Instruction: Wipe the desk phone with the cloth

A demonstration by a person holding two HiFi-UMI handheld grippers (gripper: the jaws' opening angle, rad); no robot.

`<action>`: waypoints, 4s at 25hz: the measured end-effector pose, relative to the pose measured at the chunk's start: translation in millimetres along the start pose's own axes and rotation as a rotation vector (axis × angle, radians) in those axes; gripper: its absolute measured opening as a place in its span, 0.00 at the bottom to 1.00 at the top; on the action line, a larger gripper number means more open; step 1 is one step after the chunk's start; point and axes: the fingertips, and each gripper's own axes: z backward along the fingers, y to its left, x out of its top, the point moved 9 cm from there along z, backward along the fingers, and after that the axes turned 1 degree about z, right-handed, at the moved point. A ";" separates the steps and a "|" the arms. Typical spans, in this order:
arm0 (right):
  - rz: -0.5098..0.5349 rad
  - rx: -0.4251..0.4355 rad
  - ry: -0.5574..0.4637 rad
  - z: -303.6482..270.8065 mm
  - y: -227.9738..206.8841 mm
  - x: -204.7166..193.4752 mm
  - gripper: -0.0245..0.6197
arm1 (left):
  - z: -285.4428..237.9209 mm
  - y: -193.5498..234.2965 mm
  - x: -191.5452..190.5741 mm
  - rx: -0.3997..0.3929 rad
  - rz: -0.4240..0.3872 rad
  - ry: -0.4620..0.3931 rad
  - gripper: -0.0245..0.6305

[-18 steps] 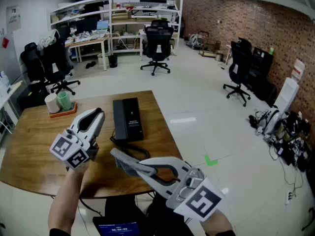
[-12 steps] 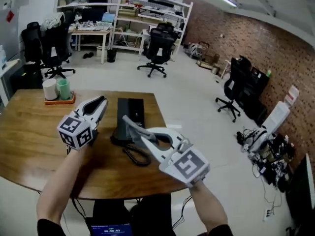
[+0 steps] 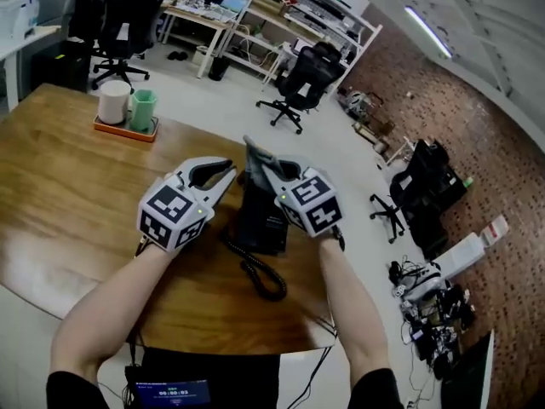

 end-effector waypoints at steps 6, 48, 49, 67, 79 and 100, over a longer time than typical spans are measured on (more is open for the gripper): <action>-0.018 0.018 0.048 -42.3 -4.2 -14.1 0.08 | 3.1 1.1 -3.7 0.019 -0.001 0.001 0.09; 0.429 0.545 0.165 48.2 128.1 -30.1 0.08 | 3.2 5.1 -4.8 0.020 -0.005 0.004 0.09; 0.455 0.559 0.174 52.4 129.5 -31.5 0.08 | 3.1 5.4 -4.4 0.019 -0.004 0.004 0.09; 0.189 0.035 0.179 -20.8 4.1 -34.1 0.08 | 4.5 0.3 -4.9 0.008 -0.003 0.002 0.09; 0.539 0.524 0.228 65.4 127.8 -45.9 0.08 | 8.2 7.0 -6.5 0.008 -0.003 0.004 0.09; 0.283 0.136 0.245 10.8 35.2 -48.6 0.08 | 8.5 4.9 -6.1 0.008 -0.005 0.003 0.09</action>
